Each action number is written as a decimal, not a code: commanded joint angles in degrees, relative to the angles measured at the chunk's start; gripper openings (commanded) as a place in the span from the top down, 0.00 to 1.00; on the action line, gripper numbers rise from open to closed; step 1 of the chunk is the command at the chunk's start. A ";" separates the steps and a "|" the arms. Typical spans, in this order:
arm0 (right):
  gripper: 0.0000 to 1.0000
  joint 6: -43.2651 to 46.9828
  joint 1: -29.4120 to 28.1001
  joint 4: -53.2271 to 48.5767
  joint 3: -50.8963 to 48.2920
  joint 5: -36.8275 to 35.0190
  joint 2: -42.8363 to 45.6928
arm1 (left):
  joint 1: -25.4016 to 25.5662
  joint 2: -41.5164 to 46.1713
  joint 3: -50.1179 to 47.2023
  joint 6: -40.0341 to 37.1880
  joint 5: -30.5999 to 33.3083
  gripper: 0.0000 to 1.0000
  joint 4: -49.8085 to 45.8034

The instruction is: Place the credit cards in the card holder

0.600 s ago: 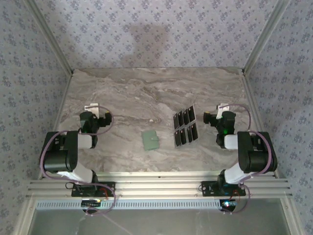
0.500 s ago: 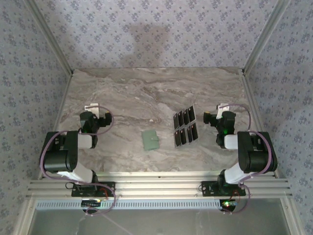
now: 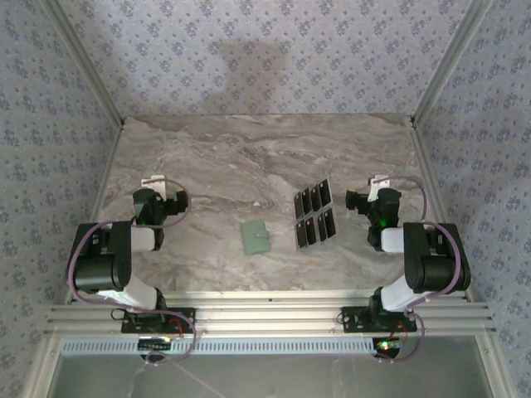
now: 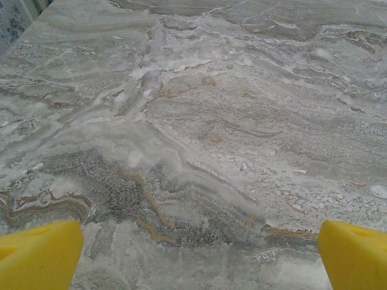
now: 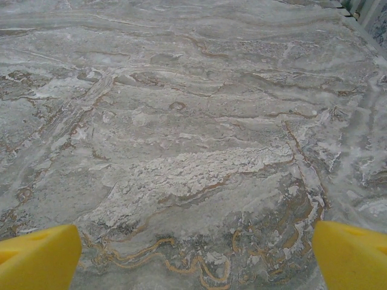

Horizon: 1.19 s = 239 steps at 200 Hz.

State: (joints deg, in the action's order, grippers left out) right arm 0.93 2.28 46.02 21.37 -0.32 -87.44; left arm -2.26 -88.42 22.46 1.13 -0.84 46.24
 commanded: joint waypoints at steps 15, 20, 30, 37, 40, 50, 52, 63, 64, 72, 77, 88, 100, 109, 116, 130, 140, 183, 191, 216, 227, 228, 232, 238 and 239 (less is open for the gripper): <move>0.00 -0.29 0.36 0.47 0.73 -0.38 0.55 | -0.30 0.59 1.05 0.74 -1.20 0.01 0.76; 0.00 -0.78 0.30 0.02 0.62 -1.56 1.60 | -0.33 1.04 1.36 0.72 -1.21 0.01 -0.26; 0.00 -1.54 0.34 -2.66 0.54 -4.24 5.02 | -0.28 2.84 2.56 0.88 -0.75 0.01 -3.95; 0.00 -2.07 0.30 -5.52 0.90 -5.81 7.44 | -0.33 4.32 3.65 1.03 -0.01 0.01 -7.10; 0.00 -2.27 0.32 -6.49 1.04 -6.28 8.43 | -0.28 4.98 4.13 1.19 0.19 0.01 -8.36; 0.00 -2.91 0.35 -10.19 1.54 -7.30 11.73 | -0.34 6.79 5.24 1.47 0.83 0.01 -11.62; 0.00 -3.05 0.33 -10.87 1.63 -7.48 12.35 | -0.30 7.19 5.41 1.43 0.84 0.01 -12.10; 0.00 -5.44 0.34 -15.72 2.87 -9.27 15.52 | -0.31 9.37 5.84 1.41 0.87 0.01 -14.09; 0.00 -5.87 0.35 -16.37 3.10 -9.53 15.66 | -0.25 9.57 5.88 1.46 0.86 0.01 -14.39; 0.00 -9.33 0.65 -22.53 5.21 -10.89 17.60 | -0.24 11.37 5.97 1.93 0.97 0.00 -16.06; 0.00 -11.29 0.99 -26.49 7.09 -11.25 18.38 | -0.29 12.54 6.14 2.49 1.10 0.00 -17.28; 0.00 -16.75 1.73 -35.21 11.14 -13.04 19.18 | -0.26 15.25 6.83 4.13 1.17 0.00 -20.08; 0.00 -25.81 2.43 -43.68 15.37 -15.48 19.28 | -0.15 17.80 8.39 6.47 2.04 0.00 -24.61; 0.00 -31.93 3.56 -50.38 17.97 -15.82 19.49 | -0.13 19.29 10.46 8.78 2.42 0.00 -29.08; 0.00 -34.59 4.75 -53.02 19.20 -13.97 19.76 | 0.11 20.18 12.12 10.18 2.54 0.00 -32.55; 0.00 -35.43 7.40 -52.78 19.59 -7.64 20.55 | 1.12 21.46 15.53 13.05 4.08 0.00 -39.23; 0.00 -34.73 7.99 -52.56 19.66 -4.66 21.35 | 1.96 22.05 18.30 15.30 4.48 0.00 -44.63; 0.00 -30.91 6.72 -56.27 20.82 5.50 25.53 | 7.48 21.98 25.85 19.91 -0.12 0.00 -61.57; 0.00 -29.98 5.81 -57.60 21.47 6.59 26.11 | 9.02 21.98 26.29 20.52 -0.28 0.00 -63.26; 0.01 -26.86 0.44 -63.40 24.04 6.59 27.33 | 14.53 21.64 26.48 22.69 0.91 0.00 -66.96; 0.02 -25.69 -2.66 -66.72 25.45 5.72 27.65 | 17.26 21.47 26.32 24.06 2.26 0.00 -68.24; 0.01 -25.57 -3.04 -66.87 25.55 5.61 27.71 | 17.50 21.46 26.32 24.26 2.47 0.00 -68.36; 0.01 -25.23 -4.40 -68.14 26.03 5.12 27.83 | 18.50 21.41 26.22 24.88 3.05 0.00 -68.86; 0.01 -24.95 -6.41 -69.78 26.71 3.97 28.04 | 20.04 21.41 25.87 25.69 3.81 0.00 -69.36; 0.01 -24.89 -6.94 -70.07 26.80 3.90 28.08 | 20.25 21.43 25.83 25.91 3.95 0.00 -69.44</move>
State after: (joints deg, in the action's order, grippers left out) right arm -27.33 1.23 -15.00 44.45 3.95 -60.97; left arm 13.69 -67.18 47.42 22.59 0.89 -16.60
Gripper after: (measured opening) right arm 0.987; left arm 0.997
